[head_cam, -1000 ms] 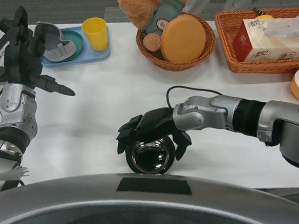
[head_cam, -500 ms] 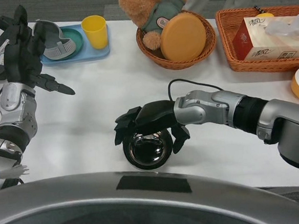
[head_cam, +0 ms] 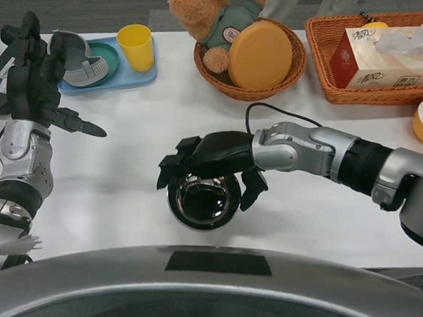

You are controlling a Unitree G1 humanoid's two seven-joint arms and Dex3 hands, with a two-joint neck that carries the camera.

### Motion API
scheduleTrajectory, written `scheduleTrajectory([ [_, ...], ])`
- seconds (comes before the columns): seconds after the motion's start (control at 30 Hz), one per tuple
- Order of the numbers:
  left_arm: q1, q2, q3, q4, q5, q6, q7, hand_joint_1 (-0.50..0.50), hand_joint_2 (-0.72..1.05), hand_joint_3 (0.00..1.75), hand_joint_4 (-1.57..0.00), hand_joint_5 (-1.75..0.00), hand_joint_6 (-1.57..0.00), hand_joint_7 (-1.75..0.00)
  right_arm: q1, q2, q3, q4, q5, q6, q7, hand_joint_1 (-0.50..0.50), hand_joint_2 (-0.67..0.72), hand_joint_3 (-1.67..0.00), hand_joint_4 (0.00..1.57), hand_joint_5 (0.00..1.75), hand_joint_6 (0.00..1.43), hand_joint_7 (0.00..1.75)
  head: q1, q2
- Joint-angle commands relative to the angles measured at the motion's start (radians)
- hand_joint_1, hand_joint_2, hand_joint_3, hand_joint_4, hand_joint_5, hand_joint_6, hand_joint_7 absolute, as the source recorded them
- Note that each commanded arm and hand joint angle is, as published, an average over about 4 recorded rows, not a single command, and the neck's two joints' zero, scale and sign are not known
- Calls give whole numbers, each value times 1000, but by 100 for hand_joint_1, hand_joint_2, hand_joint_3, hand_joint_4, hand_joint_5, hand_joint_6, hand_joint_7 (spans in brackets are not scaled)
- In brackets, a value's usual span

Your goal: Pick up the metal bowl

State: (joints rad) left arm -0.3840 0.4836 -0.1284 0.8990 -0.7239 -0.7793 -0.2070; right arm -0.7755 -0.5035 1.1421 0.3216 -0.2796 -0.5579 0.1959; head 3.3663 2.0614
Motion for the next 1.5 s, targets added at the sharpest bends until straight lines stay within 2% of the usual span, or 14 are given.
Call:
scheduleTrajectory([
  [0.03, 7, 13, 2, 5, -3, -11, 6, -50, -46, 9, -28, 0, -3, 0, 28, -36, -59, -55, 36, 39, 14, -46, -35, -151, 0, 92, 0, 140, -3, 20],
  [0.27, -1, -9, 16, 2, -3, -15, 8, -50, -46, 9, -27, 0, -3, 0, 82, -83, -181, -180, 33, 155, 63, -46, -40, -151, 3, 116, 0, 147, -18, 81],
  [0.37, -3, -22, 26, -5, -3, -18, 6, -50, -46, 9, -26, 0, -3, 0, 97, -108, -239, -237, 29, 204, 79, -46, -40, -151, 3, 116, 0, 147, -31, 122],
  [0.47, -3, -39, 42, -14, -2, -22, 6, -50, -41, 9, -26, 0, -1, 0, 106, -135, -298, -301, 13, 256, 96, -46, -41, -151, 5, 124, 0, 150, -43, 159],
  [0.57, -3, -45, 47, -17, -2, -25, 6, -50, -37, 9, -26, 0, -1, 0, 110, -144, -320, -323, 3, 274, 102, -46, -41, -151, 6, 126, 0, 147, -49, 192],
  [0.77, -2, -89, 71, -38, 7, -38, 5, -50, -37, 9, -22, 0, 0, 0, 130, -199, -418, -450, -5, 404, 134, -46, -35, -151, 9, 136, 0, 150, -49, 248],
  [0.83, -1, -100, 72, -42, 8, -43, 5, -50, -37, 9, -22, 0, 0, 0, 139, -211, -449, -478, -5, 426, 137, -46, -38, -151, 9, 136, 0, 154, -50, 266],
  [0.93, 1, -110, 74, -47, 12, -44, 5, -50, -37, 9, -19, 0, 0, 0, 153, -222, -481, -497, -3, 432, 137, -46, -41, -151, 9, 136, 0, 154, -53, 284],
  [1.07, 0, -117, 77, -55, 19, -44, 5, -50, -37, 9, -17, 0, 0, 0, 172, -230, -510, -511, 0, 441, 135, -46, -41, -151, 9, 145, 0, 154, -55, 322],
  [1.3, -16, -129, 93, -60, 45, -36, 5, -50, -37, 9, -15, 0, 0, 0, 226, -235, -606, -541, -8, 450, 135, -46, -41, -151, 10, 145, 0, 154, -78, 391],
  [1.5, -29, -130, 102, -56, 110, -29, 5, -50, -37, 9, -15, 0, 0, 0, 264, -236, -657, -554, -20, 462, 135, -46, -41, -151, 11, 145, 0, 154, -97, 437],
])
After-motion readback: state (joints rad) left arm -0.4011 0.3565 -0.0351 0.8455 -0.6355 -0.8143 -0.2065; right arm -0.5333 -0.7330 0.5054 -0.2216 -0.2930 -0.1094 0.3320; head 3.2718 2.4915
